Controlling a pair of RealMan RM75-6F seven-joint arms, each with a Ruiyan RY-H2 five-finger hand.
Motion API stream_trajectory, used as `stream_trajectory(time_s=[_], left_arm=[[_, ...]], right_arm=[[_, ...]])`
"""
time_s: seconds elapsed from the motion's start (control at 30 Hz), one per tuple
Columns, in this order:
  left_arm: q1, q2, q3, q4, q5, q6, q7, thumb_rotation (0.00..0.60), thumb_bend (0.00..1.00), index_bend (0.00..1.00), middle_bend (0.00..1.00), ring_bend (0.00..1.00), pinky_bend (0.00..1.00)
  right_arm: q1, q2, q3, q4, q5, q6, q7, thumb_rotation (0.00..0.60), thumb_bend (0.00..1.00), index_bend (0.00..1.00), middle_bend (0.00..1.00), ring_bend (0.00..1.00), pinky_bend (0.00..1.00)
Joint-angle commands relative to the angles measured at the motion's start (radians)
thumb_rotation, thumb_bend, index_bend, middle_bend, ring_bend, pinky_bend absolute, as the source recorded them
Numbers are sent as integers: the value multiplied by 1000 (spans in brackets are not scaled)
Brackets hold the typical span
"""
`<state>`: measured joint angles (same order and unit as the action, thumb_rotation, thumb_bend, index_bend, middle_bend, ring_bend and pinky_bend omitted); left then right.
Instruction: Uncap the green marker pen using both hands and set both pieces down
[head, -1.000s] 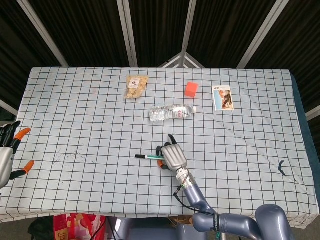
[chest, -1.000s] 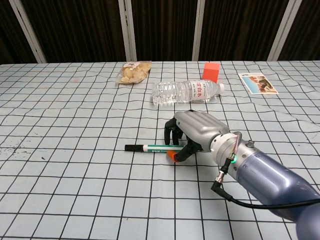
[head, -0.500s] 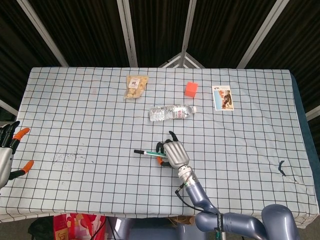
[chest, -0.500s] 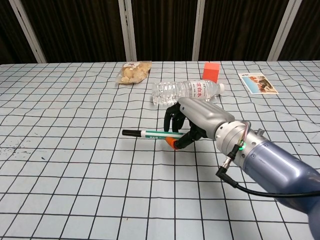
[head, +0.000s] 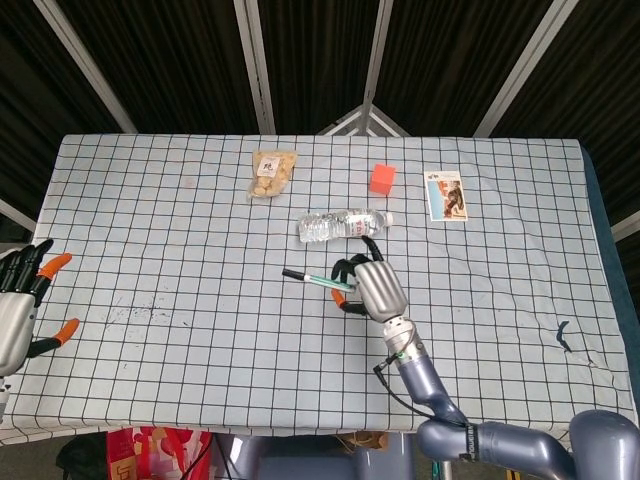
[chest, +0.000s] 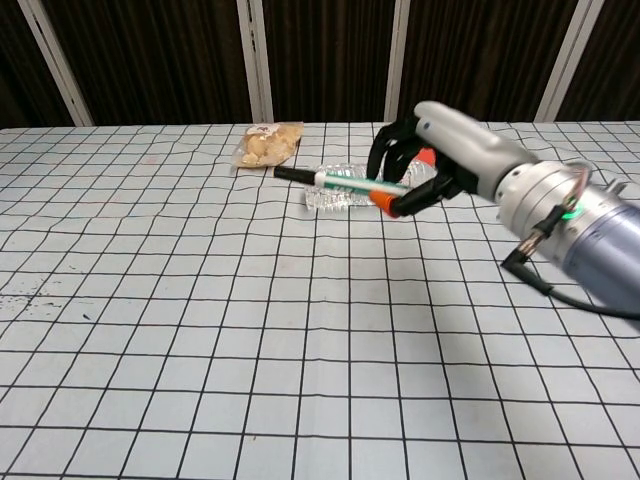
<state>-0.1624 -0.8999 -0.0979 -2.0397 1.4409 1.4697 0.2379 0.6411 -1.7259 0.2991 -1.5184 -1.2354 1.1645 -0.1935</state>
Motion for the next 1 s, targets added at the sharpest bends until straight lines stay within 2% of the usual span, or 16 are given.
stream_trajectory(time_s=[0.03, 0.27, 0.5, 0.73, 1.0], left_arm=[[-6, -6, -4, 1, 22, 4, -11, 600, 335, 166, 29, 0, 0], [-32, -19, -7, -21, 51, -24, -7, 600, 335, 166, 50, 0, 0], [-80, -33, -33, -79, 59, -66, -15, 600, 335, 166, 71, 0, 0], [-142, -58, -68, -132, 28, -124, 5, 600, 335, 171, 96, 0, 0], [-237, -138, -135, -159, -43, -173, 83, 600, 335, 218, 164, 0, 0]], right_arm=[[-53, 142, 23, -130, -31, 63, -31, 600, 622, 815, 674, 400, 42], [-129, 381, 0, -290, -90, 88, -23, 600, 625, 815, 674, 400, 42], [-197, 556, -42, -398, -210, 136, 49, 600, 636, 814, 674, 400, 42], [-206, 618, -55, -475, -300, 157, 87, 600, 636, 814, 674, 401, 42], [-139, 567, -7, -478, -255, 116, 78, 600, 643, 815, 679, 409, 42]])
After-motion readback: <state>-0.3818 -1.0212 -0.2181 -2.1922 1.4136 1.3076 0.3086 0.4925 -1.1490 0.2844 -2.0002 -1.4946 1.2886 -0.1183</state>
